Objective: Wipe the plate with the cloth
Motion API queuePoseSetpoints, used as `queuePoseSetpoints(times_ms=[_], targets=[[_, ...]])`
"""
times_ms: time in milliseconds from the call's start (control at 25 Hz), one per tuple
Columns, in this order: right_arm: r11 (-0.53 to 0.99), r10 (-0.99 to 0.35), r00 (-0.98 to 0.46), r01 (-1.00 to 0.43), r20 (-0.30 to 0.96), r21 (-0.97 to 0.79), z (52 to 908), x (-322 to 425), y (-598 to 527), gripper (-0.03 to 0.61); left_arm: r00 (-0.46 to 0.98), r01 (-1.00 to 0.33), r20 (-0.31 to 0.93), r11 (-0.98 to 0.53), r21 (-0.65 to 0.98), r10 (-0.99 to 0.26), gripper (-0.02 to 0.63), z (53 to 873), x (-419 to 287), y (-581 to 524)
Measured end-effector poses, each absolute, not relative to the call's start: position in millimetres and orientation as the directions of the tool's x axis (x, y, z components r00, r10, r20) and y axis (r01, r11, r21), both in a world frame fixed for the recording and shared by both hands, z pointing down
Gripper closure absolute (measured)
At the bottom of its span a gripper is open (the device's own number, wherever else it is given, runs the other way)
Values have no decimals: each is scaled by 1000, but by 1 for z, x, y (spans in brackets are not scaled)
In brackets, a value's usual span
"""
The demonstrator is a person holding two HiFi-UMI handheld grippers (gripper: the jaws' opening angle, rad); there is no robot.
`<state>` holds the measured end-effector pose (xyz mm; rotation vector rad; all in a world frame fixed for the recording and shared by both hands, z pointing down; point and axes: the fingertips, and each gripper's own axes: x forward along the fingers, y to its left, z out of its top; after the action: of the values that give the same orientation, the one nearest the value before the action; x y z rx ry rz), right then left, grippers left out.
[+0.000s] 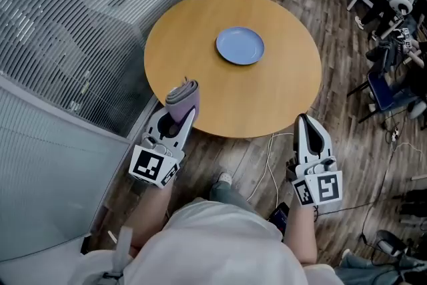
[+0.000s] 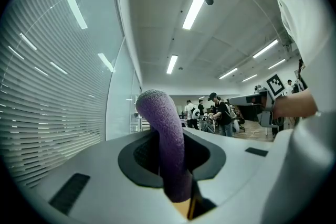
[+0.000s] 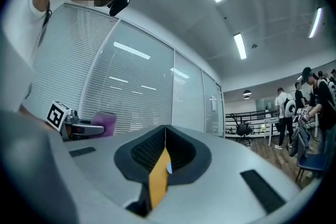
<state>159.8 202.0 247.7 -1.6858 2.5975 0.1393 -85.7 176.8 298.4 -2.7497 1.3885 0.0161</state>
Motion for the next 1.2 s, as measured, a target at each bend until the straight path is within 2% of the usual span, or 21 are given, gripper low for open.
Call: queuePoseSetpoints(times_ms=[320, 720, 1080, 1200], targets=[[473, -874, -473, -881, -114, 25, 250, 181, 141, 558, 531, -845, -1, -530, -77, -847, 537, 305, -69, 132], [525, -849, -520, -851, -92, -29, 267, 194, 102, 558, 505, -860, 23, -505, -69, -863, 537, 313, -50, 106], [476, -879, -473, -879, -66, -30, 273, 203, 71, 558, 532, -845, 26, -533, -42, -846, 537, 326, -51, 61], [437, -899, -432, -896, -75, -79, 274, 213, 57, 558, 565, -824, 17, -565, -33, -825, 537, 328, -45, 41]])
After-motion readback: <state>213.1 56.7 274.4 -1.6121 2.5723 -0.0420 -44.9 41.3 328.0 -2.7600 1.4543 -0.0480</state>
